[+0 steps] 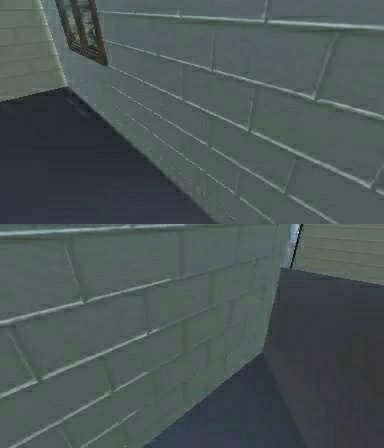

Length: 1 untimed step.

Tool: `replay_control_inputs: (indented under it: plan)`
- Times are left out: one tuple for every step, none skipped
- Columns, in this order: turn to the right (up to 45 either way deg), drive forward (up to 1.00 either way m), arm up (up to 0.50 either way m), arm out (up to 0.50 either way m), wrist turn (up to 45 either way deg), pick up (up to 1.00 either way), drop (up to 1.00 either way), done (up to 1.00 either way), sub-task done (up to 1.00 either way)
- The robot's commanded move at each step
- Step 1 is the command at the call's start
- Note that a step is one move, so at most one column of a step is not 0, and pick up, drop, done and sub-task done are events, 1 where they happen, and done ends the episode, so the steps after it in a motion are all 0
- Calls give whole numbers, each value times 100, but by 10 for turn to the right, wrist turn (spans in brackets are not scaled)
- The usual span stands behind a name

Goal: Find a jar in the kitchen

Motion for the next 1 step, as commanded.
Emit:
replay_control_inputs:
  plan:
    - [-330,0,0,0,0,0,0,0,0]
